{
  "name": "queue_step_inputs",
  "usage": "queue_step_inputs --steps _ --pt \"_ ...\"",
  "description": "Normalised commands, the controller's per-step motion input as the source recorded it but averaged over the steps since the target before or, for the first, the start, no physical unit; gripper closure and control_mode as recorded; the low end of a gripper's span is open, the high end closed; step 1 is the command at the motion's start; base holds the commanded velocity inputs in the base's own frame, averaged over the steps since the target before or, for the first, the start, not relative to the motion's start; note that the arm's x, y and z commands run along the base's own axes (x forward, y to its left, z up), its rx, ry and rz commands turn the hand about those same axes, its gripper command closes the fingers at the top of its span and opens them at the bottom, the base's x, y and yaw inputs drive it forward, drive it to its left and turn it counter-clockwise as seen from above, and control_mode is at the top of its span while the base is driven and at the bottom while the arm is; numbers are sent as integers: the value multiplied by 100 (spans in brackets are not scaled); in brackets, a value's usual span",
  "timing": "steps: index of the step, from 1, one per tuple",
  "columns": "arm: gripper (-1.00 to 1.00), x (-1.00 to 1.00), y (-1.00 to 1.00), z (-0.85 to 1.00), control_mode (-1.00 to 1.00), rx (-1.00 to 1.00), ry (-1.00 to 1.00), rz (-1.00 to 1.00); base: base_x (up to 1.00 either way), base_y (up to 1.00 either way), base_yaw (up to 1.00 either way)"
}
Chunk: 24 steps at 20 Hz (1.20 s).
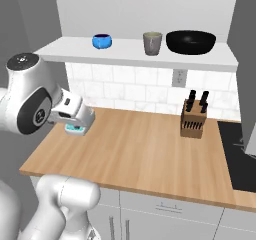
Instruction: Gather all objects into one cabinet and sort the glasses and bowls to opposite sides.
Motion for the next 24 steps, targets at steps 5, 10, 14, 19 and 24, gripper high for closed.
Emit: queue_step_inputs --steps 5,10,14,19,24 --pt "-100 -26 0 0 -100 0 0 -9 0 0 0" --pt "-100 -25 0 0 -100 0 0 0 0 0 0" --pt "-100 -9 -14 2 -100 0 0 3 0 0 0" --pt "-100 0 -5 0 -100 0 0 8 0 0 0" --pt "-100 -4 0 0 -100 0 0 1 0 0 0"
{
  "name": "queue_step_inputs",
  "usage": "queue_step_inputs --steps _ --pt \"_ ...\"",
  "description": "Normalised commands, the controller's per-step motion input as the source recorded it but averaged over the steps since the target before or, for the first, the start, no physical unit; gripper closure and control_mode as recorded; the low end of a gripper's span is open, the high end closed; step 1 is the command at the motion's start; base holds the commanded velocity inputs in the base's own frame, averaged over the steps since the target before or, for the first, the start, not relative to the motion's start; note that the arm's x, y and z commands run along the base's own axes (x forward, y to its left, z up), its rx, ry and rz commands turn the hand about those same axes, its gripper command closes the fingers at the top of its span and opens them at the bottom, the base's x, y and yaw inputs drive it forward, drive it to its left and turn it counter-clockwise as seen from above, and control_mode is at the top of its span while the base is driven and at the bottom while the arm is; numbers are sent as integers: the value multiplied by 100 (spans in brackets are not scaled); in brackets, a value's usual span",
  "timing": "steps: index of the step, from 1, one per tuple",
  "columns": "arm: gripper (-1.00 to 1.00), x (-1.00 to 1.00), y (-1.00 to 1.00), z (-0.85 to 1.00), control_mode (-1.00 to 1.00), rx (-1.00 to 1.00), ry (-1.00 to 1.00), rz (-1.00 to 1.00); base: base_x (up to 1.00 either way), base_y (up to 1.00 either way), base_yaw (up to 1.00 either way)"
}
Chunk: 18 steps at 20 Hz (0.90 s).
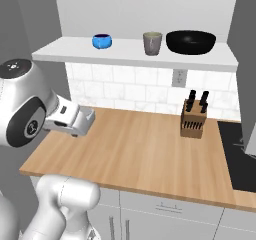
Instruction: Gather all objects into one cabinet and sort the glasses and bowls to opposite sides.
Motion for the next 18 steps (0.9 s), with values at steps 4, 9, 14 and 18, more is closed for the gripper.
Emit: queue_step_inputs --steps 4,9,14,18 --pt "-100 -5 0 0 100 0 0 0 -52 0 0" --pt "-100 0 0 0 100 0 0 0 -100 0 0" --pt "-100 0 0 0 100 0 0 0 -88 0 0" --pt "-100 0 0 0 100 0 0 0 -62 0 0"
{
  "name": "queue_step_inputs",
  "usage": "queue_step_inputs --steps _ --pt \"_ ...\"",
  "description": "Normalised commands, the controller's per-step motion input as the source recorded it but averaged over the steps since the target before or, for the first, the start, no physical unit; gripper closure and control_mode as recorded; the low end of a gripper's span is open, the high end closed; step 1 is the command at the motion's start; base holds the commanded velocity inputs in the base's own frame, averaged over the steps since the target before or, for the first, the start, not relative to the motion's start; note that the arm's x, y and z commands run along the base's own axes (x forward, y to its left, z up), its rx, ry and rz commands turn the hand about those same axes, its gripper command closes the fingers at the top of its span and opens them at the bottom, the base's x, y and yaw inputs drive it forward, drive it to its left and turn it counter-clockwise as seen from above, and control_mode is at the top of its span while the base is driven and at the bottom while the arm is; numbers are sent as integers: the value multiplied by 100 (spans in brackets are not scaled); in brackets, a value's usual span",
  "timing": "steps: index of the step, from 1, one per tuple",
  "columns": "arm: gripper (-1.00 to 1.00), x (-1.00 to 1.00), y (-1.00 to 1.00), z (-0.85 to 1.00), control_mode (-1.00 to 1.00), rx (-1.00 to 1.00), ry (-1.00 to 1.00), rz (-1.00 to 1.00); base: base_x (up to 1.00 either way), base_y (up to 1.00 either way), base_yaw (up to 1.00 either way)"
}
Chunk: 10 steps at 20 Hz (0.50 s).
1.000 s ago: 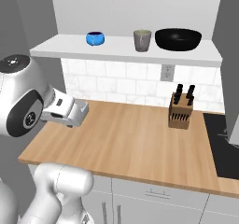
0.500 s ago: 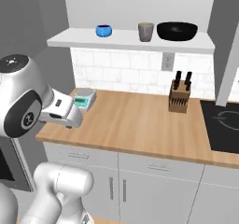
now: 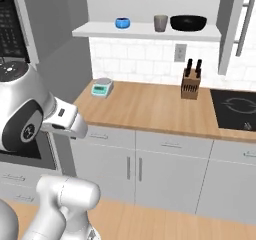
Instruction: Gather all objects into one cabinet and sort the glasses and bowls to opposite sides.
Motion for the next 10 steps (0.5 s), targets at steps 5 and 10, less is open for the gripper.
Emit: queue_step_inputs --steps 5,10 --pt "-100 0 0 0 100 0 0 0 -29 -4 -1" --pt "-100 0 0 0 100 0 0 0 -17 -32 -24"
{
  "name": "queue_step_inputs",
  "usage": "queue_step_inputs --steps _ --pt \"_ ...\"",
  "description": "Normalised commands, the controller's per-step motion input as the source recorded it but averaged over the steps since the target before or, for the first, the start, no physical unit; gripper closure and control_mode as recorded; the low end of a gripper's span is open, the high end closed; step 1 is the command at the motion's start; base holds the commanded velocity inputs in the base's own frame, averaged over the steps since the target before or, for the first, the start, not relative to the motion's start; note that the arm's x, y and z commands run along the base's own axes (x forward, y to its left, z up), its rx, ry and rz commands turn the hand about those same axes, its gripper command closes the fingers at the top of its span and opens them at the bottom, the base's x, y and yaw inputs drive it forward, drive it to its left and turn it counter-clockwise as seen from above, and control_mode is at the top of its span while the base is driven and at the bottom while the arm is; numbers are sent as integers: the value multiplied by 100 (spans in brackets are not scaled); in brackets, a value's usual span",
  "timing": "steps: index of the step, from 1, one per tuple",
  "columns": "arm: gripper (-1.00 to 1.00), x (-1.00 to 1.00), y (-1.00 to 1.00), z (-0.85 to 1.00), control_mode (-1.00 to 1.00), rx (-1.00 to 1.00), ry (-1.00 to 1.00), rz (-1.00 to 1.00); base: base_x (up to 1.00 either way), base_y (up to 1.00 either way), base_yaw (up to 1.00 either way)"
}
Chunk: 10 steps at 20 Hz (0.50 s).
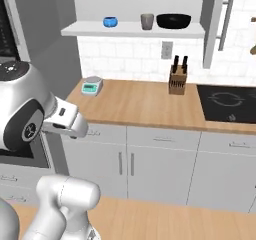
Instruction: Gather all objects into one cabinet and sort the glasses and bowls to opposite sides.
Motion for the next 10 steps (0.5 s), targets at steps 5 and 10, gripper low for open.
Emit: queue_step_inputs --steps 5,10 --pt "-100 0 0 0 100 0 0 0 -16 -10 -61" --pt "-100 0 0 0 100 0 0 0 -10 -6 -63"
